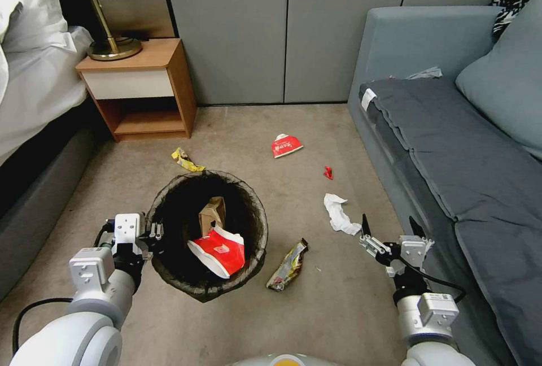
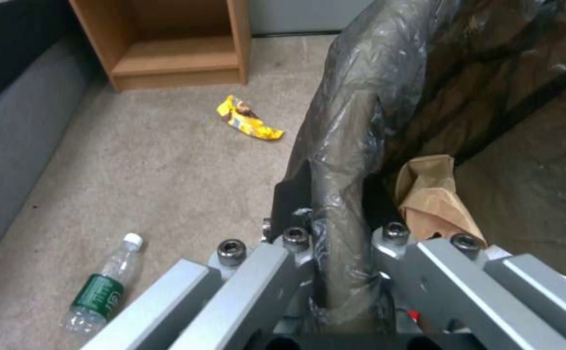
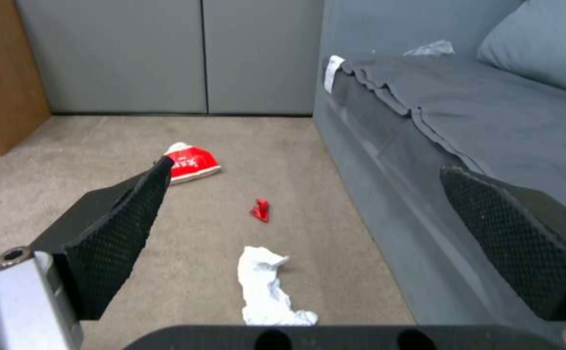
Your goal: Pick up the trash bin, then pick up the garbage from the floor and place it into the trash bin.
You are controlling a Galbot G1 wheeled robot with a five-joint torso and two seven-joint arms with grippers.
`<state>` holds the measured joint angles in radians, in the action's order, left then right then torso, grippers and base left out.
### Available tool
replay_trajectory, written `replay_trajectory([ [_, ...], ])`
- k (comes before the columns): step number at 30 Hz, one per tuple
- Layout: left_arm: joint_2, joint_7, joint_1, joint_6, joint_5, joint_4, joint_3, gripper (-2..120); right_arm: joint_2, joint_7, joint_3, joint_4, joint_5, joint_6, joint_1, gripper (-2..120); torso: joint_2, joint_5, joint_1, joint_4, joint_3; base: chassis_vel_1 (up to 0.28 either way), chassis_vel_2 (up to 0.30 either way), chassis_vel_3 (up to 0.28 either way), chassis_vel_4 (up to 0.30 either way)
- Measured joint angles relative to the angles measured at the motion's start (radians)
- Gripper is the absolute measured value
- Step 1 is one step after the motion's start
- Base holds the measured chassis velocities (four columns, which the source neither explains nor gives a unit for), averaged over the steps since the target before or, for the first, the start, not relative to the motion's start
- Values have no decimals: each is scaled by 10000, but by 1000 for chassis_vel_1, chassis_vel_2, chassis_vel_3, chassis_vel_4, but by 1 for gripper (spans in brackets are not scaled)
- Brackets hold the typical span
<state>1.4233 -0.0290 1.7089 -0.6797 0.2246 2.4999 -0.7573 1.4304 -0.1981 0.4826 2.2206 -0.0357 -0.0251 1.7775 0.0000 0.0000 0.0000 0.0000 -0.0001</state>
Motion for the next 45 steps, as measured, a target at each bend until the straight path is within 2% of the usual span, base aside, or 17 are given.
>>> replay_trajectory([
  [7, 12, 0, 7, 25, -36, 0, 0, 1, -10, -22, -20, 0, 1, -23, -17, 100, 0, 0, 1, -4, 0, 0, 0, 0, 0],
  [9, 85, 32, 83, 176, -351, 0, -13, 1, -79, -205, -188, 37, 70, -374, -119, 100, 0, 3, 0, 4, 0, 0, 0, 0, 0],
  [11, 96, 10, 105, 247, -441, 0, -18, 1, -94, -271, -253, 73, 43, -518, -150, 100, 0, -1, 0, 1, 0, 0, 0, 0, 0],
  [18, 59, -104, 137, 270, -223, 0, -26, 1, -180, -272, -319, -18, -178, -555, -328, 100, 0, 2, 0, -2, 1, 0, 0, 0, 0],
  [26, -79, -358, 217, 345, 22, 0, -151, 1, -719, -246, -557, -469, -788, -1018, -1173, 100, 0, 0, 1, 0, 1, 0, 0, 0, 0],
  [32, -133, -481, 358, 392, 124, 0, -248, 1, -954, 162, -1164, -1674, -1391, -1812, -2675, 100, 0, 0, 0, -1, 1, 0, 0, 0, 0],
  [39, -82, -530, 466, 408, 154, 0, -294, 1, -1191, 373, -2047, -3159, -1933, -2065, -3633, 100, 0, 0, 1, 0, 1, 0, 0, 0, 0],
  [45, -35, -637, 551, 408, 280, 0, -436, 1, -1343, 493, -2740, -4716, -3385, -2572, -4746, 100, 0, 0, 0, 0, 1, 0, 0, 0, 0],
])
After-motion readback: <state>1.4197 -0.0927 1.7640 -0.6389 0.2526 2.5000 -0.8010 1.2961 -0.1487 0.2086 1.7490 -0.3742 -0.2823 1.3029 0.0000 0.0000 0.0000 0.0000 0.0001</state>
